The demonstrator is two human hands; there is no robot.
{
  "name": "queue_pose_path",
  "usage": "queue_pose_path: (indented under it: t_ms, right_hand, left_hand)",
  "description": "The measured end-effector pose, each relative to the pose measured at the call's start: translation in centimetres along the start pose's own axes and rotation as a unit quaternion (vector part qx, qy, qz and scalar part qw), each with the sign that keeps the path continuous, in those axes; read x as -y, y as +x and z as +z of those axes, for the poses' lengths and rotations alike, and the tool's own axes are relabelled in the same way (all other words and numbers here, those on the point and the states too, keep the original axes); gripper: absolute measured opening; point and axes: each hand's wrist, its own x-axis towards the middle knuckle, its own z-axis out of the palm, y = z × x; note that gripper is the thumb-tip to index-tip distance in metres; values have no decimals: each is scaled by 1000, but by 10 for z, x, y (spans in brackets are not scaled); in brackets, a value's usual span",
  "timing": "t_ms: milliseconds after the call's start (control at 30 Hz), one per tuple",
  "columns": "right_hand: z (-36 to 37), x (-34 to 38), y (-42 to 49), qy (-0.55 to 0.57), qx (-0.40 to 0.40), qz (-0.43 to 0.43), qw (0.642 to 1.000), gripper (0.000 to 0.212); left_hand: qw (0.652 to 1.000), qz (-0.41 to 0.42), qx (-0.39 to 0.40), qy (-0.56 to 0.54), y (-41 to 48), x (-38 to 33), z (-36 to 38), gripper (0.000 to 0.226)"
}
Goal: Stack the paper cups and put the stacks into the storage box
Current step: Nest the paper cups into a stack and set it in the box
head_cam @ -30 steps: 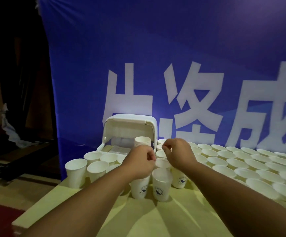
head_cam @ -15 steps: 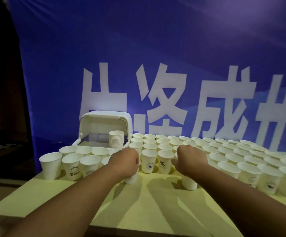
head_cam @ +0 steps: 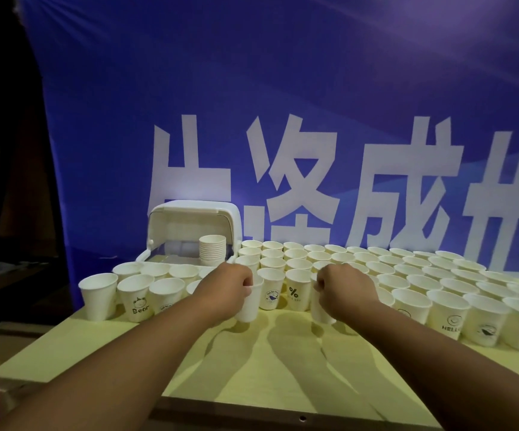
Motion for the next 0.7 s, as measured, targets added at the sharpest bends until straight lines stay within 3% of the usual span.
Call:
queue_pose_path:
  t_ms: [100, 267, 467, 700]
  right_hand:
    - [-1, 12, 5, 35, -27, -31, 999, 20]
    - [4, 38, 25, 146, -106, -57, 982, 19]
    - [22, 76, 60, 293, -159, -57, 941, 17]
    - [40, 124, 113, 411, -196, -47, 889, 12]
  left_hand:
    - [999, -3, -28, -44, 3, 3, -5, 9]
    - [985, -5, -106, -137, 13, 15, -21, 16]
    - [967, -9, -203, -152, 37, 46, -38, 14]
    - [961, -53, -224, -156, 76, 88, -47, 10]
